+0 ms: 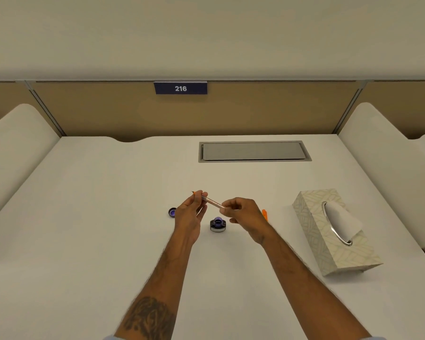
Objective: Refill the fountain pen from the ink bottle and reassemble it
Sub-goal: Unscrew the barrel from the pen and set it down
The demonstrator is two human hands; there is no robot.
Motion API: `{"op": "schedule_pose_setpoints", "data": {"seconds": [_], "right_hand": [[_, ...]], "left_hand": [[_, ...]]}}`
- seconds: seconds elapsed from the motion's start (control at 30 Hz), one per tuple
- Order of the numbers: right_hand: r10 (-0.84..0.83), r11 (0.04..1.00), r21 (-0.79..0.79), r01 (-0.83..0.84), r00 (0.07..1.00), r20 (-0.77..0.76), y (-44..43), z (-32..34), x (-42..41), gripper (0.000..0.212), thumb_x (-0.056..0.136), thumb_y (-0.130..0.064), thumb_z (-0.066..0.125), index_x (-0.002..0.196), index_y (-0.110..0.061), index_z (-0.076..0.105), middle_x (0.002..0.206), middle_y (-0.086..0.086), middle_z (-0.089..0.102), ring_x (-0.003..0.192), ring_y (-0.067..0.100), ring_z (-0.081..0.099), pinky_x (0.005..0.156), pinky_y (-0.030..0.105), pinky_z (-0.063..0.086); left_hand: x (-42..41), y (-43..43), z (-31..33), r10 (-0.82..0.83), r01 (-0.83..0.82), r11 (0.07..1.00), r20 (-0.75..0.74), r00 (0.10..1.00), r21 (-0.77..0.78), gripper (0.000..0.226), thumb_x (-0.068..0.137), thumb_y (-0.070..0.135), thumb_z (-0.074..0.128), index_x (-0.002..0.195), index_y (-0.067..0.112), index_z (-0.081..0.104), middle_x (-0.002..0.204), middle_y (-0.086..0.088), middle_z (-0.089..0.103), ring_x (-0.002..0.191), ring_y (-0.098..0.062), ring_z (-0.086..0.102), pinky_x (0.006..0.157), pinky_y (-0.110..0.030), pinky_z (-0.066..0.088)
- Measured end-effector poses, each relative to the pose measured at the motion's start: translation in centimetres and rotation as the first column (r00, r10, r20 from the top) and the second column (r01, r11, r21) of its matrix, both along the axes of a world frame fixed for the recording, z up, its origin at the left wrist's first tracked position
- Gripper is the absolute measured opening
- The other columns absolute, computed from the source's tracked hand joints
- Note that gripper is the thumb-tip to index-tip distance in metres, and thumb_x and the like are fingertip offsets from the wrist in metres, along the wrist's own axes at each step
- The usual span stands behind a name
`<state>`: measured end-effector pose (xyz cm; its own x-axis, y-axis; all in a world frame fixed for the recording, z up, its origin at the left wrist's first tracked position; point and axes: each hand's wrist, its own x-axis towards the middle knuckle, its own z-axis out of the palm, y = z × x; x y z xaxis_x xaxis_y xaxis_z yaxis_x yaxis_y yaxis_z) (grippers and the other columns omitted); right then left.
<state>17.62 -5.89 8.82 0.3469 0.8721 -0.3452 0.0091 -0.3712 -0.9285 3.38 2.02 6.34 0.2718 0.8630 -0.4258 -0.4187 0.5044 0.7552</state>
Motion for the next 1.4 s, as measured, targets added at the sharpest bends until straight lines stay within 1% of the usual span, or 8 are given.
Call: {"op": "schedule_pose_setpoints", "data": {"seconds": [0.17, 0.33, 0.47, 0.63, 0.87, 1.13, 1.3, 1.4], "right_hand": [[-0.042, 0.998, -0.049, 0.038, 0.995, -0.087, 0.16, 0.1, 0.01, 0.03, 0.087, -0.037, 0.068, 0.106, -0.013, 0.069, 0.101, 0.005, 0.072, 0.089, 0.017, 0.071, 0.072, 0.028, 0.056], [-0.053, 0.999, -0.008, 0.052, 0.995, -0.089, 0.25, -0.17, 0.21, 0.015, 0.084, -0.015, 0.074, 0.097, -0.01, 0.069, 0.098, 0.009, 0.07, 0.09, 0.021, 0.067, 0.076, 0.031, 0.057], [-0.049, 0.999, -0.028, 0.047, 0.995, -0.083, 0.41, -0.1, 0.18, 0.026, 0.085, -0.029, 0.072, 0.105, -0.012, 0.068, 0.104, 0.007, 0.071, 0.097, 0.021, 0.069, 0.08, 0.033, 0.056], [-0.029, 1.0, -0.014, 0.028, 0.996, -0.09, 0.37, -0.46, 0.43, 0.021, 0.08, -0.009, 0.075, 0.099, -0.011, 0.068, 0.088, 0.004, 0.067, 0.087, 0.022, 0.065, 0.084, 0.038, 0.055], [-0.033, 0.999, -0.034, 0.03, 0.995, -0.096, 0.36, -0.43, 0.13, 0.016, 0.094, -0.018, 0.06, 0.102, -0.01, 0.07, 0.099, 0.01, 0.075, 0.084, 0.019, 0.072, 0.068, 0.024, 0.055], [0.004, 1.0, 0.015, -0.002, 0.991, -0.13, 0.06, -0.18, 0.09, 0.027, 0.079, -0.012, 0.076, 0.105, -0.011, 0.069, 0.092, 0.003, 0.07, 0.082, 0.013, 0.066, 0.069, 0.024, 0.051], [-0.027, 0.998, -0.065, 0.017, 0.989, -0.149, -0.04, -0.26, 0.06, 0.03, 0.091, -0.039, 0.063, 0.102, -0.013, 0.071, 0.101, 0.004, 0.074, 0.092, 0.018, 0.07, 0.072, 0.027, 0.055], [-0.035, 0.997, -0.078, 0.02, 0.982, -0.187, -0.19, -0.37, 0.12, 0.028, 0.095, -0.032, 0.059, 0.101, -0.007, 0.071, 0.092, 0.008, 0.075, 0.079, 0.015, 0.07, 0.07, 0.026, 0.056]], "left_hand": [[0.37, -0.16, -0.04, -0.022, 0.022, 1.0, -0.004, 1.0, 0.018, 0.017, 0.096, 0.015, 0.055, 0.104, 0.009, 0.069, 0.097, -0.004, 0.074, 0.101, -0.018, 0.066, 0.099, -0.035, 0.046], [0.46, -0.19, -0.09, -0.042, 0.043, 0.999, -0.038, 0.998, 0.029, 0.019, 0.096, 0.018, 0.055, 0.106, 0.011, 0.069, 0.099, -0.003, 0.074, 0.101, -0.018, 0.067, 0.096, -0.037, 0.048], [0.5, -0.32, 0.0, -0.068, 0.071, 0.997, -0.08, 0.994, 0.028, 0.017, 0.095, 0.022, 0.056, 0.104, 0.015, 0.07, 0.098, -0.001, 0.075, 0.102, -0.018, 0.067, 0.092, -0.037, 0.049], [0.61, -0.5, 0.0, -0.098, 0.105, 0.993, -0.132, 0.986, 0.051, 0.017, 0.094, 0.024, 0.058, 0.103, 0.018, 0.071, 0.1, 0.0, 0.075, 0.104, -0.018, 0.066, 0.084, -0.034, 0.049], [0.68, -0.53, 0.2, -0.114, 0.13, 0.988, -0.172, 0.978, 0.084, 0.016, 0.094, 0.025, 0.059, 0.101, 0.018, 0.071, 0.099, -0.001, 0.075, 0.106, -0.02, 0.066, 0.084, -0.034, 0.049], [0.48, -0.65, 0.41, -0.129, 0.141, 0.988, -0.154, 0.98, 0.068, 0.015, 0.094, 0.025, 0.059, 0.1, 0.019, 0.072, 0.1, 0.001, 0.075, 0.106, -0.018, 0.065, 0.086, -0.035, 0.049], [0.52, -0.5, 0.71, -0.119, 0.132, 0.988, -0.155, 0.981, 0.076, 0.015, 0.094, 0.025, 0.059, 0.099, 0.018, 0.072, 0.099, 0.001, 0.075, 0.105, -0.018, 0.065, 0.086, -0.035, 0.048], [0.55, -0.36, 0.69, -0.117, 0.13, 0.988, -0.149, 0.982, 0.079, 0.015, 0.094, 0.025, 0.06, 0.099, 0.019, 0.072, 0.099, 0.001, 0.075, 0.106, -0.017, 0.065, 0.086, -0.035, 0.048]]}}
